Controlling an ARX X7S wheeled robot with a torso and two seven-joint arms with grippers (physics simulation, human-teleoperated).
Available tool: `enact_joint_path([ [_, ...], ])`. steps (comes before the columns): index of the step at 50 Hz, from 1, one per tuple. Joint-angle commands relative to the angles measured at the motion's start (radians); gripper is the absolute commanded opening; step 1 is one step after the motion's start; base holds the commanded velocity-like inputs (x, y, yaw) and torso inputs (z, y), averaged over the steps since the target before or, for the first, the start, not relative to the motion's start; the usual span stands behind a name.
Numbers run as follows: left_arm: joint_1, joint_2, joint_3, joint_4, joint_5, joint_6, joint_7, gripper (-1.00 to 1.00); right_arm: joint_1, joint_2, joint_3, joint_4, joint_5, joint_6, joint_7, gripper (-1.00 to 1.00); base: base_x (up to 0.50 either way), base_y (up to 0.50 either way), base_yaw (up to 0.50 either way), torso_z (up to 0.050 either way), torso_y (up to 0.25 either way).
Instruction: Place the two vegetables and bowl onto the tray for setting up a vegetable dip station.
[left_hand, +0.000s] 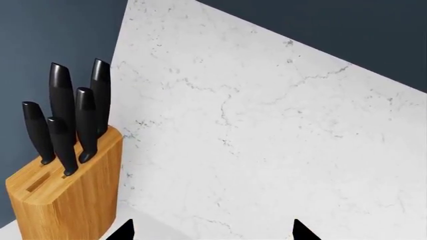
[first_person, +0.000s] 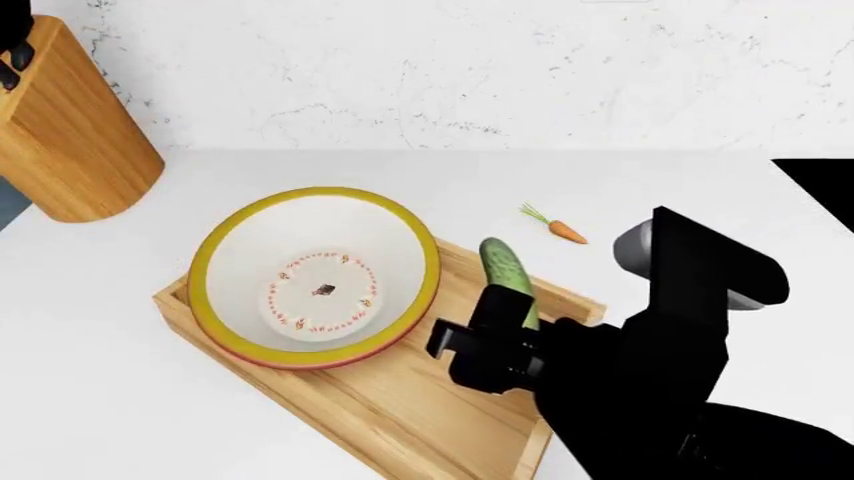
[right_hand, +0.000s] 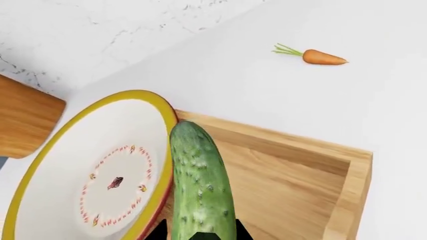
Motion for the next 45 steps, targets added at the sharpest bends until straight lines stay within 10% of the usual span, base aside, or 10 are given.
enact_joint_path([
  [1, -0.002, -0.001, -0.001, -0.003, -0.002, -0.001, 0.001, 1.0, 0.012, -0.026, 0.007, 0.014, 0.013, 0.009, -0.007, -1.0, 0.0, 0.0, 0.0, 0.0, 0.0],
  [23, -0.003, 0.0, -0.001, -0.004, -0.002, -0.003, 0.001, 1.0, 0.014, -0.034, 0.006, 0.017, 0.015, 0.004, -0.012, -1.0, 0.0, 0.0, 0.0, 0.0, 0.0],
  [24, -0.005, 0.0, -0.001, -0.004, -0.002, -0.005, 0.0, 1.0, 0.018, -0.036, 0.008, 0.015, 0.017, 0.004, -0.011, 1.0, 0.0, 0.0, 0.0, 0.0, 0.0],
  [45, 0.0, 0.001, 0.001, -0.002, 0.001, -0.002, 0.001, 1.0, 0.113, -0.051, 0.026, 0.002, 0.042, 0.056, -0.004, 1.0, 0.0, 0.0, 0.0, 0.0, 0.0],
])
